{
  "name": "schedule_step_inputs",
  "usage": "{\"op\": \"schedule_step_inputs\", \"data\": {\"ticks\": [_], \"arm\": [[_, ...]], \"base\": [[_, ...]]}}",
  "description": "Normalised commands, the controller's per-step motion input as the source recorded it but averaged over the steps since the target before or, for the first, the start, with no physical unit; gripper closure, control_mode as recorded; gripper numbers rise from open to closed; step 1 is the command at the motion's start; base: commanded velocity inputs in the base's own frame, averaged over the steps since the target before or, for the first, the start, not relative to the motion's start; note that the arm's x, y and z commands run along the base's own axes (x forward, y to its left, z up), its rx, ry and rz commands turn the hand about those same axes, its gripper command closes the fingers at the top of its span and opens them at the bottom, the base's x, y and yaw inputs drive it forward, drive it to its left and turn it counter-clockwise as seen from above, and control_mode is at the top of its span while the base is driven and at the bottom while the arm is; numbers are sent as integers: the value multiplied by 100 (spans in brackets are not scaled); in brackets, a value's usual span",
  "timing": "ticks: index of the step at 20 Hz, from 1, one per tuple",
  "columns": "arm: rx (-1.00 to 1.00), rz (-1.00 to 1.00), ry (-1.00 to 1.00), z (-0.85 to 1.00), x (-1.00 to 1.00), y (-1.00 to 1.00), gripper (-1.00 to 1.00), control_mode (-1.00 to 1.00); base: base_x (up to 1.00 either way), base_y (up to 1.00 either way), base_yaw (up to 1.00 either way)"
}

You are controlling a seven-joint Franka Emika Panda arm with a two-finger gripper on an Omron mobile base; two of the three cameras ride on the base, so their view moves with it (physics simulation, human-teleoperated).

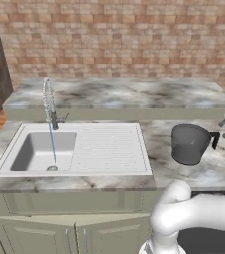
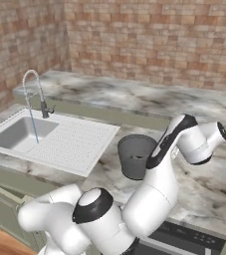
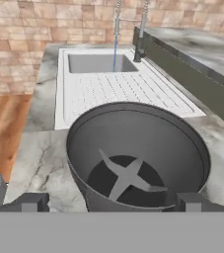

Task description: Turn on the sink faucet and place the jug under the water for a few seconds to fill it up.

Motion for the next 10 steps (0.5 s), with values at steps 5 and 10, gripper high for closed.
{"op": "schedule_step_inputs", "data": {"ticks": [5, 10], "arm": [[-17, 9, 4, -13, 29, 0, -100, -100], [-10, 3, 3, -8, 40, 0, -100, -100]], "base": [[0, 0, 0], [0, 0, 0]]}}
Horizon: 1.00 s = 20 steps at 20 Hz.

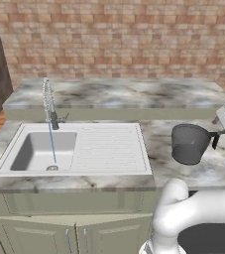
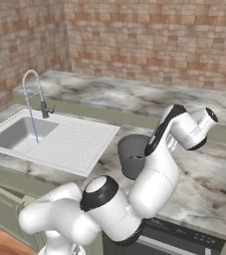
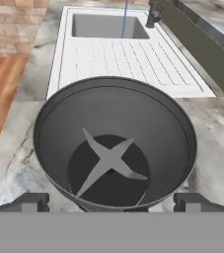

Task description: Turn on the sink faucet and place the jug under the water for a few seconds to fill it up.

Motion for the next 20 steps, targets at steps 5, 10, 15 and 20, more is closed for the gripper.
{"op": "schedule_step_inputs", "data": {"ticks": [5, 10, 15, 20], "arm": [[-2, 2, 3, -10, 34, -9, -100, -100], [0, 4, 4, -14, 21, -25, -100, -100], [0, 6, 4, -13, 1, -37, -100, -100], [0, 5, 2, -15, 0, -27, -100, -100]], "base": [[0, 0, 0], [0, 0, 0], [0, 0, 0], [0, 0, 0]]}}
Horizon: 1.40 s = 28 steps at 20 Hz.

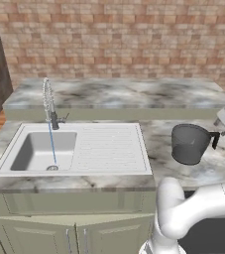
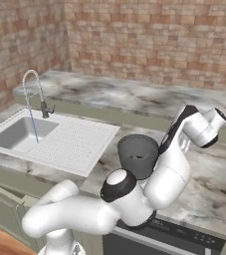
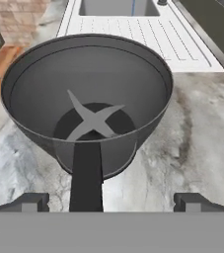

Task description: Turn on the sink faucet and place the jug under the water for a few seconds to fill it up.

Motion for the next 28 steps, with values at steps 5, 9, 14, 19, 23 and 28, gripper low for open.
{"op": "schedule_step_inputs", "data": {"ticks": [5, 9, 14, 19, 23, 28], "arm": [[-1, 1, 0, -22, 1, -2, -100, -100], [-4, 0, 0, -23, 10, 11, -100, -100], [-7, 0, 0, -19, 2, 27, -100, -100], [-8, 0, 0, -14, 0, 33, -100, -100], [-8, 0, 0, -9, -10, 31, -100, -100], [-8, -1, 0, -7, -10, 32, -100, -100]], "base": [[0, 0, 0], [0, 0, 0], [0, 0, 0], [0, 0, 0], [0, 0, 0], [0, 0, 0]]}}
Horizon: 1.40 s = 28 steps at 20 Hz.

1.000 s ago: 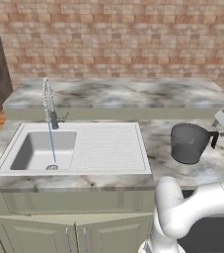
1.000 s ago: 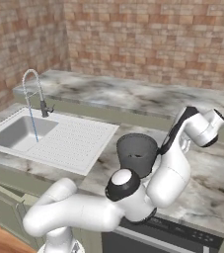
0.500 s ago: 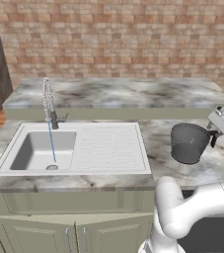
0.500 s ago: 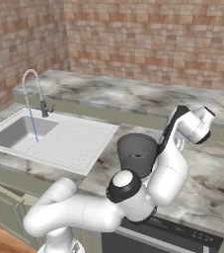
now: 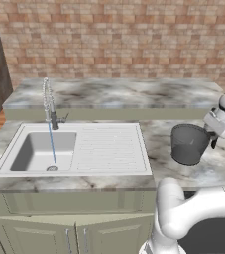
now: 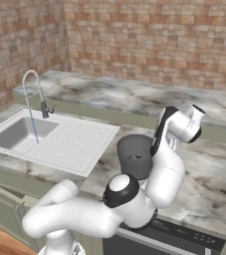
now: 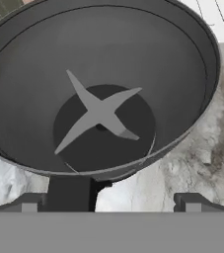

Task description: Turn on the sink faucet and place the jug under the water for a few seconds to fill it up.

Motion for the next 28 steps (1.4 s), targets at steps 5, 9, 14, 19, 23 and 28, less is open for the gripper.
{"op": "schedule_step_inputs", "data": {"ticks": [5, 9, 14, 19, 23, 28], "arm": [[-8, -2, 0, -13, -1, 29, 100, -100], [-5, -2, 0, -10, 0, 18, 100, -100], [0, 0, 0, 0, 0, 0, 100, -100], [0, 0, 0, 0, -3, 0, 100, -100], [0, 0, -8, 19, -24, 1, 100, -100], [0, -2, -9, 67, -47, 2, 100, -100]], "base": [[0, 0, 0], [0, 0, 0], [0, 0, 0], [0, 0, 0], [0, 0, 0], [0, 0, 0]]}}
